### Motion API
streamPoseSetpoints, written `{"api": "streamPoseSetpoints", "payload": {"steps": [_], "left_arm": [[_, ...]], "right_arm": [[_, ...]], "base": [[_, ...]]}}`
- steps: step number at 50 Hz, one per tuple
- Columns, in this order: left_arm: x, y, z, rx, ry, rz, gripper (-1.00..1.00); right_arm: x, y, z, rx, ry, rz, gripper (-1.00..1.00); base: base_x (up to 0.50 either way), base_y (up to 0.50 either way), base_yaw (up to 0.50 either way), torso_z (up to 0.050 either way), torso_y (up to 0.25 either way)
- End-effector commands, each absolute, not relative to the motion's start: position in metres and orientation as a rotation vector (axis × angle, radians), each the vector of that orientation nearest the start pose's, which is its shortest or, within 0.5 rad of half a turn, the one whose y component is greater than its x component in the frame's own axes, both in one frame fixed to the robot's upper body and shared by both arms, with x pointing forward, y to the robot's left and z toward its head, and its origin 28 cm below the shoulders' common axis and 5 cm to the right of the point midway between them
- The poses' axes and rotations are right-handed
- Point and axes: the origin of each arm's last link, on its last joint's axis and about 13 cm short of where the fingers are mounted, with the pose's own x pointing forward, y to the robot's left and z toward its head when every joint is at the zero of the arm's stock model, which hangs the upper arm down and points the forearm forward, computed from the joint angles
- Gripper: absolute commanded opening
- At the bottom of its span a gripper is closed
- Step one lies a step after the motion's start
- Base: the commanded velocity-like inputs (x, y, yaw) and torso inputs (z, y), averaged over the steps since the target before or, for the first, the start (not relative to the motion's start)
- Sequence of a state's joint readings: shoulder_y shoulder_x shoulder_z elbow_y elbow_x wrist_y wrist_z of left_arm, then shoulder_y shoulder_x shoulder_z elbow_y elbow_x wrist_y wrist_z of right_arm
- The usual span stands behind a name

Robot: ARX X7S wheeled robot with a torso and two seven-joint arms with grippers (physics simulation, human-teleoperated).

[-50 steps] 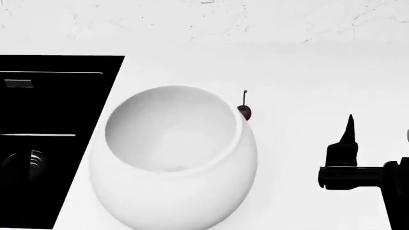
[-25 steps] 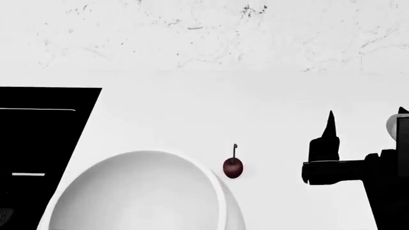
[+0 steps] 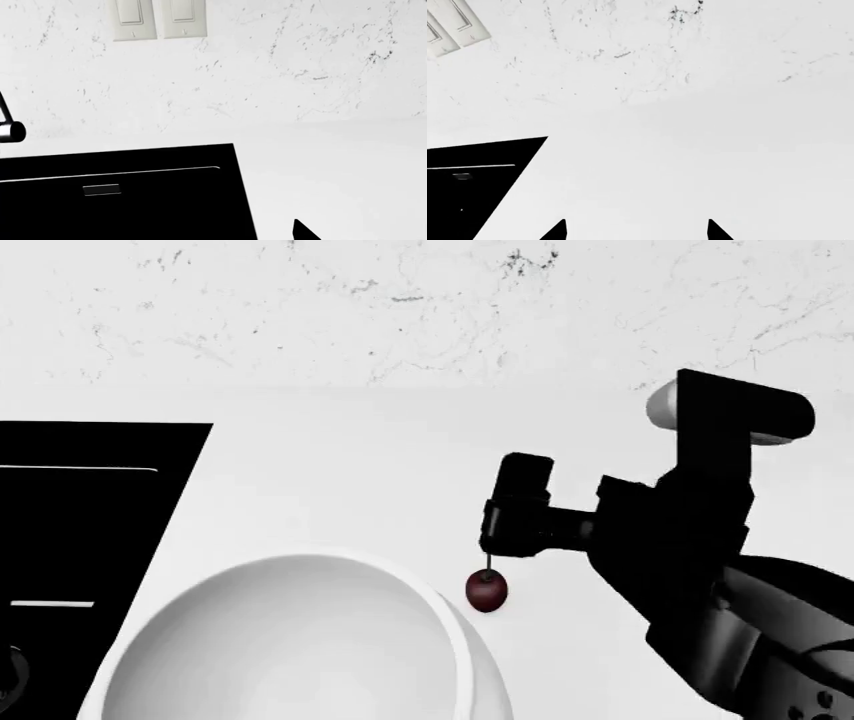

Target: There is a mixed pile of frozen fruits and vegetables on the counter. Locate all the frozen vegetables and place the items in a bowl on the counter. Take all the frozen fruits and defrost them in a running sink.

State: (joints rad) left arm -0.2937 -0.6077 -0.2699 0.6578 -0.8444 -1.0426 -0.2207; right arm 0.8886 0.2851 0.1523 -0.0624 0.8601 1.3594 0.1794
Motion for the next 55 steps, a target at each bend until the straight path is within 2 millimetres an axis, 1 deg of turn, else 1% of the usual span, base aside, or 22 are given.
{"api": "streamPoseSetpoints", "payload": {"steps": [1,5,8,10,12,17,21,24,28,29,30,35,36,38,42,44,45,48,51,53,55], "left_arm": [[0.204,0.305,0.183,0.043,0.055,-0.018,1.00],[0.206,0.303,0.183,0.040,0.057,-0.022,1.00],[0.206,0.303,0.181,0.036,0.058,-0.025,1.00],[0.200,0.309,0.179,0.034,0.064,-0.027,1.00],[0.205,0.305,0.177,0.033,0.066,-0.027,1.00],[0.204,0.307,0.173,0.027,0.075,-0.025,1.00],[0.202,0.308,0.165,0.024,0.086,-0.022,1.00],[0.203,0.308,0.165,0.025,0.089,-0.025,1.00],[0.202,0.309,0.165,0.025,0.089,-0.026,1.00],[0.204,0.308,0.168,0.025,0.090,-0.026,1.00],[0.203,0.308,0.166,0.025,0.091,-0.027,1.00],[0.200,0.309,0.167,0.026,0.089,-0.032,1.00],[0.201,0.309,0.167,0.028,0.089,-0.032,1.00],[0.202,0.308,0.166,0.028,0.090,-0.032,1.00],[0.205,0.305,0.169,0.028,0.088,-0.036,1.00],[0.206,0.305,0.172,0.026,0.085,-0.038,1.00],[0.205,0.305,0.171,0.028,0.087,-0.039,1.00],[0.205,0.304,0.171,0.024,0.088,-0.041,1.00],[0.206,0.303,0.172,0.024,0.083,-0.038,1.00],[0.205,0.304,0.172,0.022,0.079,-0.038,1.00],[0.203,0.304,0.171,0.019,0.080,-0.038,1.00]], "right_arm": [[0.340,-0.119,0.214,0.391,0.496,0.406,1.00],[0.351,-0.115,0.209,0.383,0.512,0.399,1.00],[0.353,-0.112,0.203,0.376,0.514,0.388,1.00],[0.357,-0.111,0.196,0.373,0.521,0.373,1.00],[0.359,-0.111,0.193,0.378,0.526,0.363,1.00],[0.364,-0.108,0.180,0.360,0.561,0.351,1.00],[0.368,-0.105,0.168,0.354,0.585,0.349,1.00],[0.369,-0.104,0.162,0.353,0.594,0.346,1.00],[0.369,-0.104,0.156,0.352,0.603,0.344,1.00],[0.368,-0.105,0.155,0.353,0.606,0.344,1.00],[0.367,-0.105,0.154,0.350,0.606,0.345,1.00],[0.365,-0.105,0.158,0.340,0.584,0.339,1.00],[0.364,-0.106,0.159,0.328,0.580,0.334,-1.00],[0.362,-0.106,0.161,0.310,0.565,0.333,-1.00],[0.359,-0.106,0.173,0.292,0.520,0.337,-1.00],[0.358,-0.106,0.182,0.249,0.454,0.330,-1.00],[0.356,-0.108,0.190,0.243,0.396,0.315,-1.00],[0.350,-0.111,0.208,0.221,0.299,0.296,-1.00],[0.336,-0.118,0.226,0.150,0.187,0.265,-1.00],[0.326,-0.122,0.231,0.086,0.129,0.254,-1.00],[0.311,-0.129,0.230,-0.010,0.080,0.230,-1.00]], "base": [[0.00,0.00,0.00,0.000,0.000],[0.00,0.00,0.00,0.000,0.000],[0.00,0.00,0.00,0.000,0.000],[0.00,0.00,0.00,0.000,0.000],[0.00,0.00,0.00,0.000,0.000],[0.00,0.00,0.00,0.000,0.000],[0.00,0.00,0.00,0.000,0.000],[0.00,0.00,0.00,0.000,0.000],[0.00,0.00,0.00,0.000,0.000],[0.00,0.00,0.00,0.000,0.000],[0.00,0.00,0.00,0.000,0.000],[0.00,0.00,0.00,0.000,0.000],[0.00,0.00,0.00,0.000,0.000],[0.00,0.00,0.00,0.000,0.000],[0.00,0.00,0.00,0.000,0.000],[0.00,0.00,0.00,0.000,0.000],[0.00,0.00,0.00,0.000,0.000],[0.00,0.00,0.00,0.000,0.000],[0.00,0.00,0.00,0.000,0.000],[0.00,0.00,0.00,0.000,0.000],[0.00,0.00,0.00,0.000,0.000]]}}
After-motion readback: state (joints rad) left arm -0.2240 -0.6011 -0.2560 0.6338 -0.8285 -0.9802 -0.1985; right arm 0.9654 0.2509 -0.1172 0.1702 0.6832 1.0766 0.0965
